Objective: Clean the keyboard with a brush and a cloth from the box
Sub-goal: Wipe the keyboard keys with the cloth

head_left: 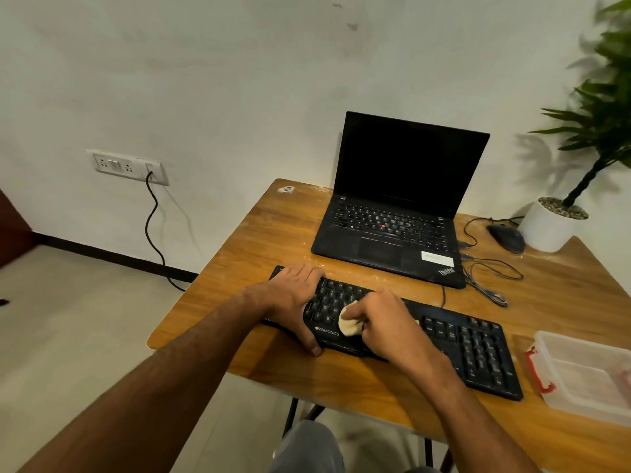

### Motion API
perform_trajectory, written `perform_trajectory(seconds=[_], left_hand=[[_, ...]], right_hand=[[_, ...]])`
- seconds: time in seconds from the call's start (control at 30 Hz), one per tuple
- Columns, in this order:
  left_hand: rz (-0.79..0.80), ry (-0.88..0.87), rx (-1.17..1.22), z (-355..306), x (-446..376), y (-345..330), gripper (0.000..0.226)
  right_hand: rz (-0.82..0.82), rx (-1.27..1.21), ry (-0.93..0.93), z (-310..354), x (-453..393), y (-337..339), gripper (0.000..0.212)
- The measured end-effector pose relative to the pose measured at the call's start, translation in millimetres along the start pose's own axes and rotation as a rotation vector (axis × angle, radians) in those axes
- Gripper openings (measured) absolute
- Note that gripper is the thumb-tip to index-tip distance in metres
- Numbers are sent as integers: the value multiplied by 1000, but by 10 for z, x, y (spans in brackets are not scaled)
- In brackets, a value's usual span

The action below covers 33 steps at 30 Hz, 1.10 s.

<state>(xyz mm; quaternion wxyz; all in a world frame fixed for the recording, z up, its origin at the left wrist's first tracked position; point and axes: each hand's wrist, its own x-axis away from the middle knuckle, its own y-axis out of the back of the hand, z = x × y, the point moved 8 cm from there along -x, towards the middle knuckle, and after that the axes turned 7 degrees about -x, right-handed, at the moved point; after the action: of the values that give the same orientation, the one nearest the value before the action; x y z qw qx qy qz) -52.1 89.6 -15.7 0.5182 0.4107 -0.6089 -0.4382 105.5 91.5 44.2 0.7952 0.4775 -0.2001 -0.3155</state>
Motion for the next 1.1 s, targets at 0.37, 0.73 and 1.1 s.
perform_trajectory(seconds=[0.37,0.73,1.1], left_hand=[[0,-1,-13,-13,-6,9,142],[1,-4,-28,-9,-12,-5,145],[-21,-27,-43,-66,23,46,134]], right_hand=[[-116,-30,56,51,76,-8,43],[-204,-10,105,72,82,-73,45],[-107,-39,186,238,-108,-240,37]])
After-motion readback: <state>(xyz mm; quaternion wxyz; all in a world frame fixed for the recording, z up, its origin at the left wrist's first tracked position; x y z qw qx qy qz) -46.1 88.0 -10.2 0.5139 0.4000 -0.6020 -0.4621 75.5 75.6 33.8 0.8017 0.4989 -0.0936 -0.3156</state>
